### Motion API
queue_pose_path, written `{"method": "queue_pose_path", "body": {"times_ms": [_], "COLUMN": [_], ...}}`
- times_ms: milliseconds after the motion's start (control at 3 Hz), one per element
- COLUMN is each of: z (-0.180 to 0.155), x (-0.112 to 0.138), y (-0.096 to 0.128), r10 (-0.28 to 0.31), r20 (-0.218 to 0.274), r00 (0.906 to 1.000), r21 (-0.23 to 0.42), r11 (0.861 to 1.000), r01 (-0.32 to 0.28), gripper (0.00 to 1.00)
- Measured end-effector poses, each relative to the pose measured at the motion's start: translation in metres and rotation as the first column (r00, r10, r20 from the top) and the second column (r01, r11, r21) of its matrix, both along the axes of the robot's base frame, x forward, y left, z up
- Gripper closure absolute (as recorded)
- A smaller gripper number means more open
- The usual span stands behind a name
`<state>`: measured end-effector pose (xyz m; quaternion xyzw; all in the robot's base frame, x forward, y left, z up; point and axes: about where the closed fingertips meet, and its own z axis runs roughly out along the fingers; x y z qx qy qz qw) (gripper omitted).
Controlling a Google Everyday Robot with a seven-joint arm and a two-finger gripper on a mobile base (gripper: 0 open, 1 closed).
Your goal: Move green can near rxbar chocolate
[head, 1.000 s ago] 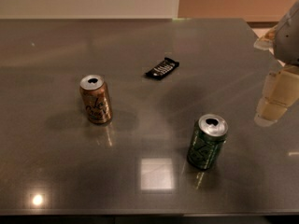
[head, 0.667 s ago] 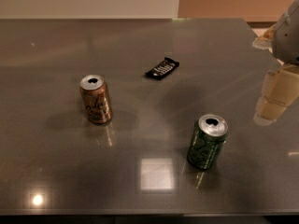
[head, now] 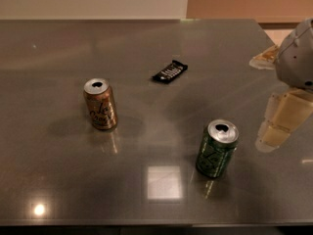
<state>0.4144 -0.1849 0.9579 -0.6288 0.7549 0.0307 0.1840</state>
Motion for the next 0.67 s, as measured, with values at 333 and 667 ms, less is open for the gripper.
{"method": "queue_pose_path", "body": {"times_ms": [333, 667], "z": [-0.018, -0.036], "x": [-0.015, -0.021], "y": [0.020, 0.036], "r10": [0.055, 0.097], "r20": [-0.009, -0.022], "r00": [0.9985, 0.9950], "r21": [0.091, 0.157], "r11": [0.994, 0.983], "r01": [-0.054, -0.093], "gripper": [0.00, 0.00]}}
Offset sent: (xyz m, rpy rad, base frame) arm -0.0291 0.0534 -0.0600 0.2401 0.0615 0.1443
